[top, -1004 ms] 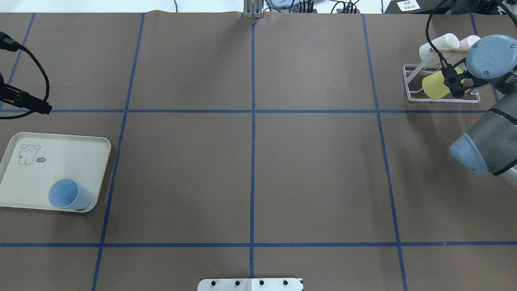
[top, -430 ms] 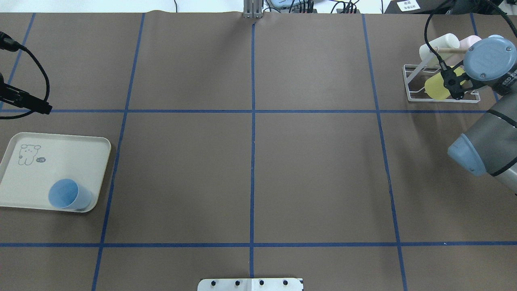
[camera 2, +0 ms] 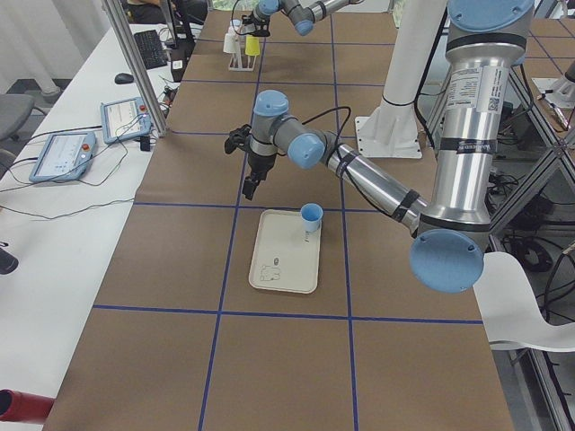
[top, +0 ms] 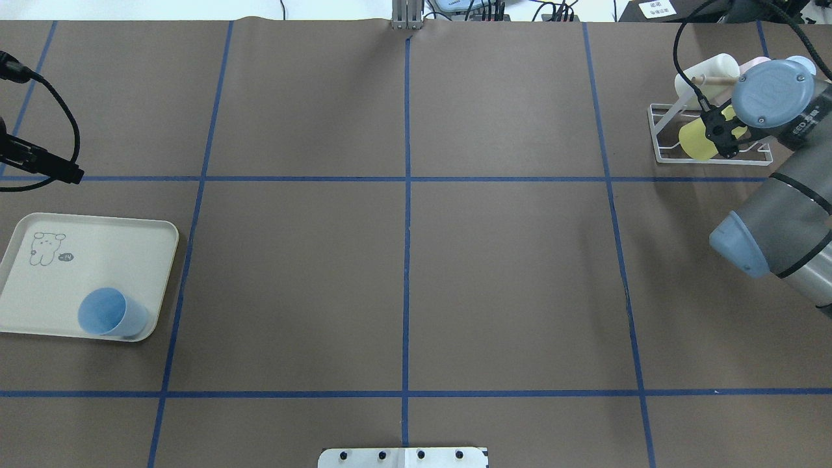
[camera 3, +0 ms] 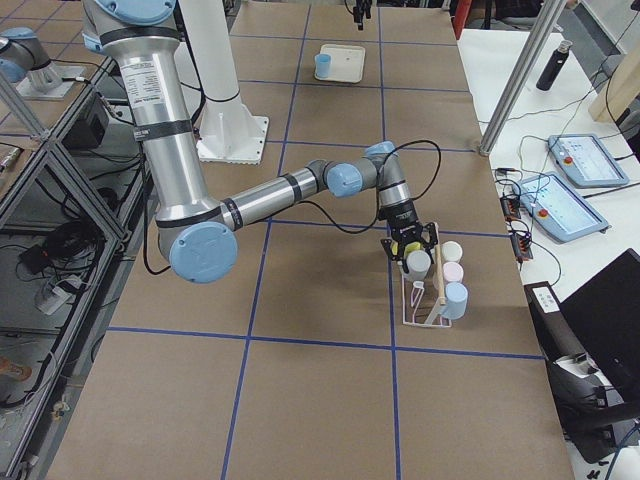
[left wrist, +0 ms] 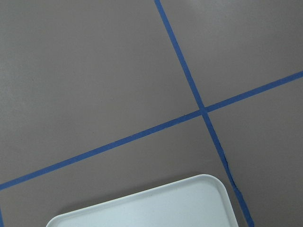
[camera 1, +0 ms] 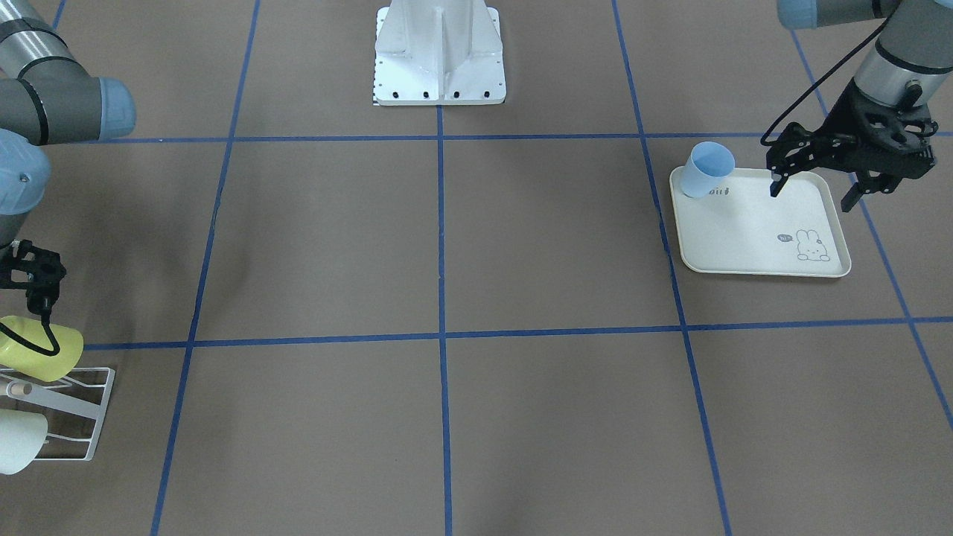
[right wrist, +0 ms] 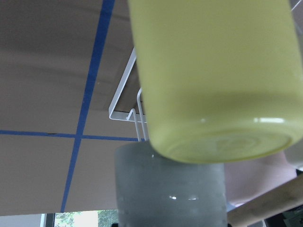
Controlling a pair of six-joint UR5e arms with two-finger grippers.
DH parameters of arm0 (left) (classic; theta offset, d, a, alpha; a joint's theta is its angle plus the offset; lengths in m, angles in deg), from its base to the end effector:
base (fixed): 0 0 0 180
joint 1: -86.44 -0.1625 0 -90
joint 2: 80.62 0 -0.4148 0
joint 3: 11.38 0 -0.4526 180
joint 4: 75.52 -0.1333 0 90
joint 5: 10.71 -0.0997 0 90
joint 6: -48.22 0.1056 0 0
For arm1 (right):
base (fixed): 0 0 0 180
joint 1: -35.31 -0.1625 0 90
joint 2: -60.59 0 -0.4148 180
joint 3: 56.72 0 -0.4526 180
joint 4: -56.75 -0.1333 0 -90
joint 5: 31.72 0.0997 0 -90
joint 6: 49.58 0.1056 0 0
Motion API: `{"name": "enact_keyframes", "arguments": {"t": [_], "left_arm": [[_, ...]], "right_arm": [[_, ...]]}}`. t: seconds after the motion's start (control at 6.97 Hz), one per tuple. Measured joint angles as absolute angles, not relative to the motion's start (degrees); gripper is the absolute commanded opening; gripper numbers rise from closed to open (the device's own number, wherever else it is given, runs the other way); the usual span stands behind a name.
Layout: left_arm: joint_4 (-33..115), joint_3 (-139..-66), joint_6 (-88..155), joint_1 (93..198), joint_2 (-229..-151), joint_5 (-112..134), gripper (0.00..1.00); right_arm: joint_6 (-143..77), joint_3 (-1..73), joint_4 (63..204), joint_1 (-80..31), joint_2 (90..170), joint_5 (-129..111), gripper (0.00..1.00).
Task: Transfer IKEA cup to right arm and place on rack
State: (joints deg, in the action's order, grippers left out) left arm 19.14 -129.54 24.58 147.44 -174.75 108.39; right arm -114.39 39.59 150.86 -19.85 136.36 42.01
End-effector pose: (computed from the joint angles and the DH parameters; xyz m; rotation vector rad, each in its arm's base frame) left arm 0.1938 -0.5187 0.3482 0.3487 0.7201 0.2522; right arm -0.2377 -0.6266 0.4748 0.2284 0.3908 -1.6728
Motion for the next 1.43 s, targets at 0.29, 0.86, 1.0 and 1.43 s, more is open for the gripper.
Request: {"name": "enact_keyframes", "arguments": {"t": [0.29,0.86,1.0,1.43], "left_arm": [[19.16,-129.53,24.58,147.44,-174.75,108.44,1.0],[19.21,-129.59,24.58,147.44,-174.82,108.46,1.0],[19.19,-129.69,24.44,147.44,-174.79,108.47,1.0],[19.26,-129.57,20.3,147.02,-174.7,108.27,1.0]], "right_arm": [[-118.33,38.78,150.86,-19.92,134.53,42.03,0.99],[-117.53,40.8,150.87,-20.78,133.59,44.42,0.99],[-112.3,42.85,150.88,-21.02,133.8,48.23,0.99],[-80.3,50.45,149.34,-20.7,133.75,67.57,0.99]]}}
